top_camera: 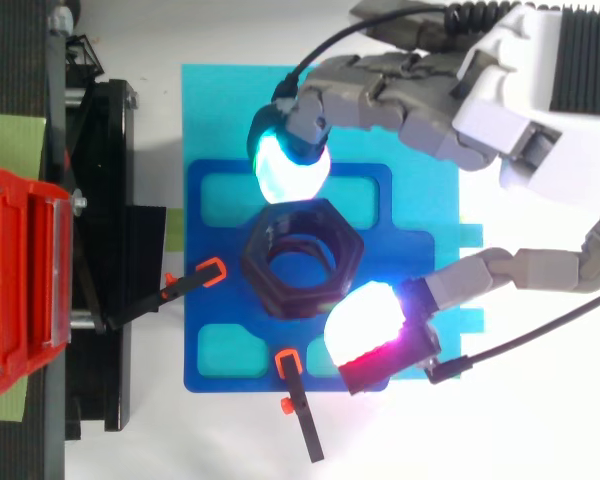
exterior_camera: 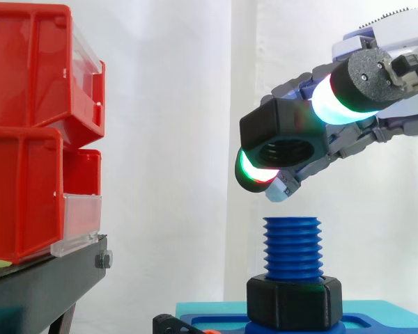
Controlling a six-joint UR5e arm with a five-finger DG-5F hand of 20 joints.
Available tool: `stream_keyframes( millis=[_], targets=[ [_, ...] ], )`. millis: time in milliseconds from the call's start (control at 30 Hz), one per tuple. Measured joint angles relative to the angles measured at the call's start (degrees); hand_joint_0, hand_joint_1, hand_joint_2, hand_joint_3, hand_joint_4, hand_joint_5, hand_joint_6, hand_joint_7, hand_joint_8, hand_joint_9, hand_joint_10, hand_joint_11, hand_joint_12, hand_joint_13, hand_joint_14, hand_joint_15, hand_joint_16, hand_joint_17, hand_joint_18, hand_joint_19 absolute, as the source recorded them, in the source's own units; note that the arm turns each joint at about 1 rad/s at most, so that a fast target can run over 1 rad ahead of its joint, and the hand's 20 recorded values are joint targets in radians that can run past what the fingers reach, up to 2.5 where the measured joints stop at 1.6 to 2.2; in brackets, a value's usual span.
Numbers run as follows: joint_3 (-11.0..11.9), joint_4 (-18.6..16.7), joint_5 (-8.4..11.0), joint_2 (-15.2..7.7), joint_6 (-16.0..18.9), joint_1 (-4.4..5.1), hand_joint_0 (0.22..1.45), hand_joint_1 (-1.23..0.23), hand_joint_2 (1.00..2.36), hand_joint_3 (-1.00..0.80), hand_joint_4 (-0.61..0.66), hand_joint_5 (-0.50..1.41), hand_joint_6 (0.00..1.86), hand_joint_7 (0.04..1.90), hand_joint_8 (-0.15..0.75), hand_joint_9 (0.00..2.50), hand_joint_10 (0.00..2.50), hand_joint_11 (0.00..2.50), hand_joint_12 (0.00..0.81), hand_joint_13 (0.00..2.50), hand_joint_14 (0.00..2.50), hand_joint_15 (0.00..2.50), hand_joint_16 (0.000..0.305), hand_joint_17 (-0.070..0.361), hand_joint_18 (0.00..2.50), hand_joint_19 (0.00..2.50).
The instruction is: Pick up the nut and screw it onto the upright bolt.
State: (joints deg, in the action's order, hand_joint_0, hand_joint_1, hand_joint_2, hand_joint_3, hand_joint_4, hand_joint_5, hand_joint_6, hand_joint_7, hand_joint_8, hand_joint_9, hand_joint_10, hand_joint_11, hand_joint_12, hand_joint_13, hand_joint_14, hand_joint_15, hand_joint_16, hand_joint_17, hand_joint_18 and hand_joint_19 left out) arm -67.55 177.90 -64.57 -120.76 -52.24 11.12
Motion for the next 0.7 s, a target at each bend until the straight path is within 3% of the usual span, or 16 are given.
stream_keyframes(
  millis=[200, 467, 700],
  targets=[
    [-0.6, -0.7, -1.75, 0.0, -2.2, -0.22, 0.57, -0.63, 1.00, -0.50, 0.24, -0.13, 0.50, 1.27, 0.308, 0.69, 0.01, 0.46, 0.316, 0.48, 0.00, 0.02, 0.035, 0.079, 0.22, 0.00],
    [-4.9, -8.0, -3.07, 0.0, -4.6, -0.24, 0.57, -0.64, 1.00, -0.50, 0.23, -0.13, 0.50, 1.27, 0.309, 0.69, 0.01, 0.46, 0.317, 0.48, 0.00, 0.02, 0.035, 0.079, 0.22, 0.00],
    [-5.5, -9.3, -3.51, 0.0, -4.8, -0.26, 0.57, -0.64, 1.00, -0.50, 0.23, -0.13, 0.50, 1.26, 0.307, 0.70, 0.01, 0.45, 0.317, 0.48, 0.00, 0.02, 0.035, 0.079, 0.22, 0.00]
  ],
)
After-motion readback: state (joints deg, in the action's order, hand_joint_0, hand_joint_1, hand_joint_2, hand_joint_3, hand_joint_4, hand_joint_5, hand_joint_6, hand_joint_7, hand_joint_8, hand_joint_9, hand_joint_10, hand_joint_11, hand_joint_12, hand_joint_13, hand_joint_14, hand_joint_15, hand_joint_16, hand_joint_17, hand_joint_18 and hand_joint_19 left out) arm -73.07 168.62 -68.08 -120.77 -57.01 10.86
